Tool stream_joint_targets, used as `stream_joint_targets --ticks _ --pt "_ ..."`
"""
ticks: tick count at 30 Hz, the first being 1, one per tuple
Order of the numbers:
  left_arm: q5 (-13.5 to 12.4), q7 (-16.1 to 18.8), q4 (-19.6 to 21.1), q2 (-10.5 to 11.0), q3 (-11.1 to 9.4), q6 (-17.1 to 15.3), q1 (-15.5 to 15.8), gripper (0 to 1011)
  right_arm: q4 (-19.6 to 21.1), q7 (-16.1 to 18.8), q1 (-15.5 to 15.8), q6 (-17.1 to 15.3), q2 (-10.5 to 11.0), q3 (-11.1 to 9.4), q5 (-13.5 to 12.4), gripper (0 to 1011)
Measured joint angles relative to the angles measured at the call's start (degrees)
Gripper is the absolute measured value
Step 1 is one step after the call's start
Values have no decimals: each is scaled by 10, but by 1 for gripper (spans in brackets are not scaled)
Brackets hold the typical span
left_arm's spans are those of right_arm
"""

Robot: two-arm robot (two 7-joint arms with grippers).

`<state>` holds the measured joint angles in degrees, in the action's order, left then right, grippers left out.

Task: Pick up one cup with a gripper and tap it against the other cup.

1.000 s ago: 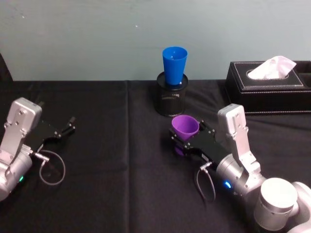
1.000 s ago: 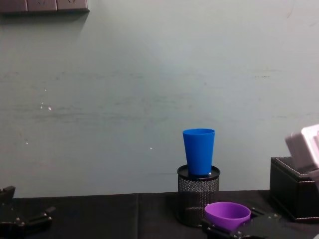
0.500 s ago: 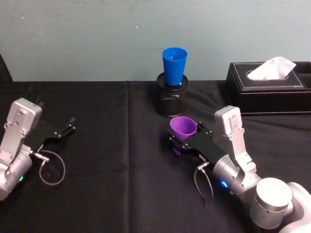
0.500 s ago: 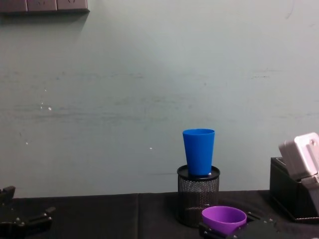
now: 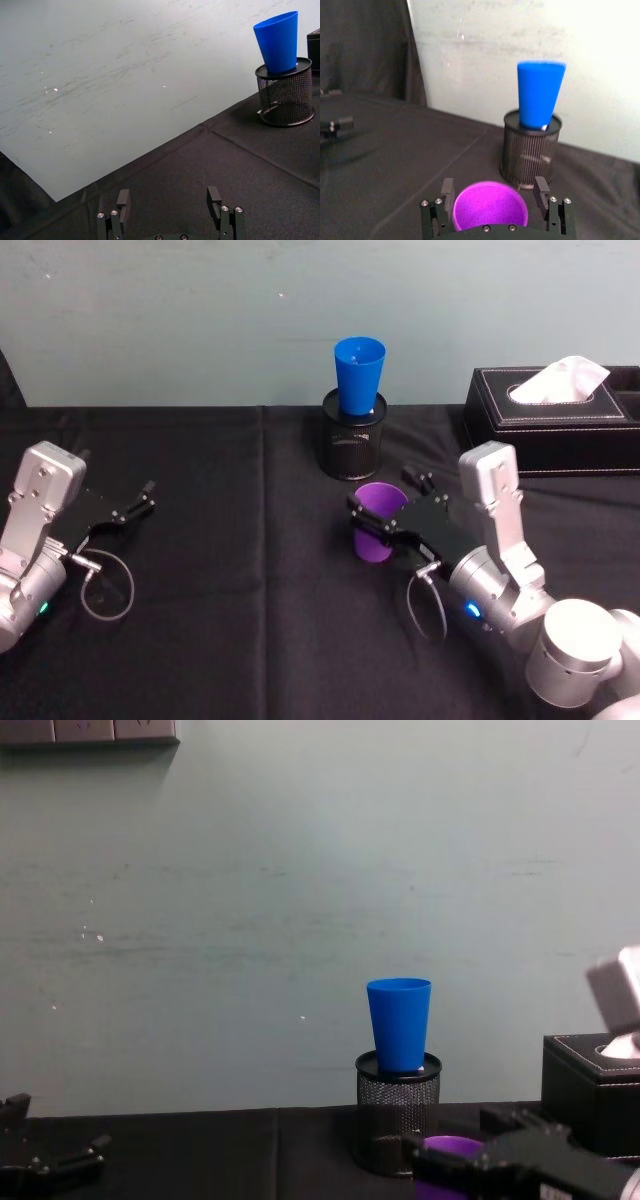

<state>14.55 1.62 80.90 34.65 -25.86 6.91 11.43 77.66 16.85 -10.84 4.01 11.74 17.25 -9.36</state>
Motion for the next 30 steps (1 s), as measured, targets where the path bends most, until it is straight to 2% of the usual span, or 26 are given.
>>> stream_joint_targets --ticks 4,7,10,11,12,20,30 --pt "0 0 0 0 0 0 0 1000 46 -11 13 -8 7 -11 -1 1002" --pt "0 0 0 0 0 0 0 1000 66 -22 17 -15 9 -20 0 1002" --pt "0 0 0 0 0 0 0 1000 88 -53 19 -33 9 -35 13 1002" --pt "0 0 0 0 0 0 0 1000 88 -53 19 -33 9 -35 13 1002" --pt "0 0 0 0 0 0 0 1000 91 -71 19 -40 8 -41 27 1002" --pt "0 0 0 0 0 0 0 1000 72 -126 3 -59 5 -57 87 1002" --pt "0 0 0 0 0 0 0 1000 26 -140 -8 -55 -11 -57 128 1002"
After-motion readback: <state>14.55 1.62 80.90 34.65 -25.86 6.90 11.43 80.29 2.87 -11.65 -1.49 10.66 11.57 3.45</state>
